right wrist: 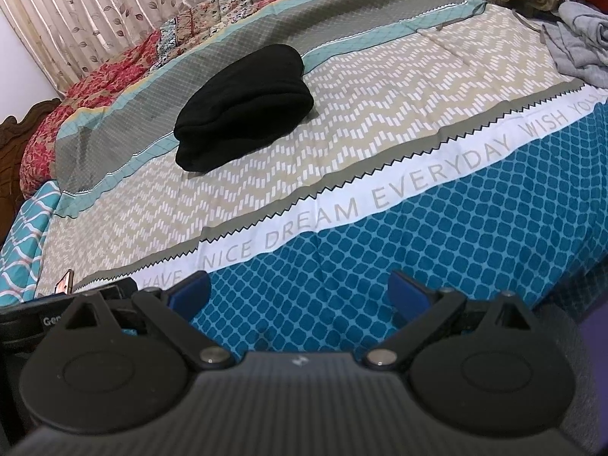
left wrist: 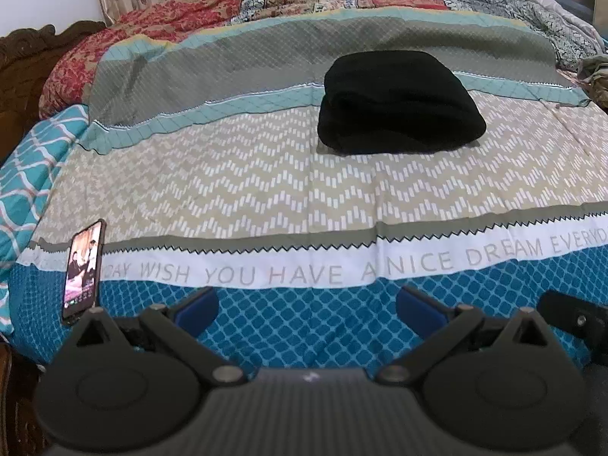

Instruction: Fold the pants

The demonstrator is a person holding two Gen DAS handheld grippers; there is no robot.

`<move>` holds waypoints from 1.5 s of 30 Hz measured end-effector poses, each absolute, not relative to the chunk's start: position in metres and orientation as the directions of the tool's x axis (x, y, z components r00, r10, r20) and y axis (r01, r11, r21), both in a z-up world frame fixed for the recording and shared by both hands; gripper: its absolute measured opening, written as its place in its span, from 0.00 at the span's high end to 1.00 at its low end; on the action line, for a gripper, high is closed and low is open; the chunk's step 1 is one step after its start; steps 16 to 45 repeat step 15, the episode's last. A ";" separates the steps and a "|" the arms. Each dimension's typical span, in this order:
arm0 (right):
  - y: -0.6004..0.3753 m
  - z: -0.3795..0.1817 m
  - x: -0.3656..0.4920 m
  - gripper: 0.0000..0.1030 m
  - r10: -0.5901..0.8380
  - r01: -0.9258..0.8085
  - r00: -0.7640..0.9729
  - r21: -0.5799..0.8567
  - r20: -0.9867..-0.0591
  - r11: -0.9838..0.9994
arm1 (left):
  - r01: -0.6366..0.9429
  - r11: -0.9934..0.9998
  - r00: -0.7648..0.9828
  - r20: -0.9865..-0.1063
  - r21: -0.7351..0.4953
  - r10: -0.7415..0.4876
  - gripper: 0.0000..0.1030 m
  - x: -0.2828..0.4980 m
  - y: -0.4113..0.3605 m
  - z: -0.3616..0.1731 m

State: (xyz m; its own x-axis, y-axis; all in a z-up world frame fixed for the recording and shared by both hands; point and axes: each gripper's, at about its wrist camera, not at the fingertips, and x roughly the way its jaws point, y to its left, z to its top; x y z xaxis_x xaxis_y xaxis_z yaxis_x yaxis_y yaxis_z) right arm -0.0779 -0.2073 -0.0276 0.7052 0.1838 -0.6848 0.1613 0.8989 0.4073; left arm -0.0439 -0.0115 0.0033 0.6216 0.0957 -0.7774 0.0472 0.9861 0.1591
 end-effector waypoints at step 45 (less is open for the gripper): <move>-0.204 -0.028 -0.078 0.02 0.176 0.163 0.707 0.400 -0.685 0.902 | 0.090 0.987 0.599 -0.799 0.137 0.056 0.00 -0.043 -0.014 -0.003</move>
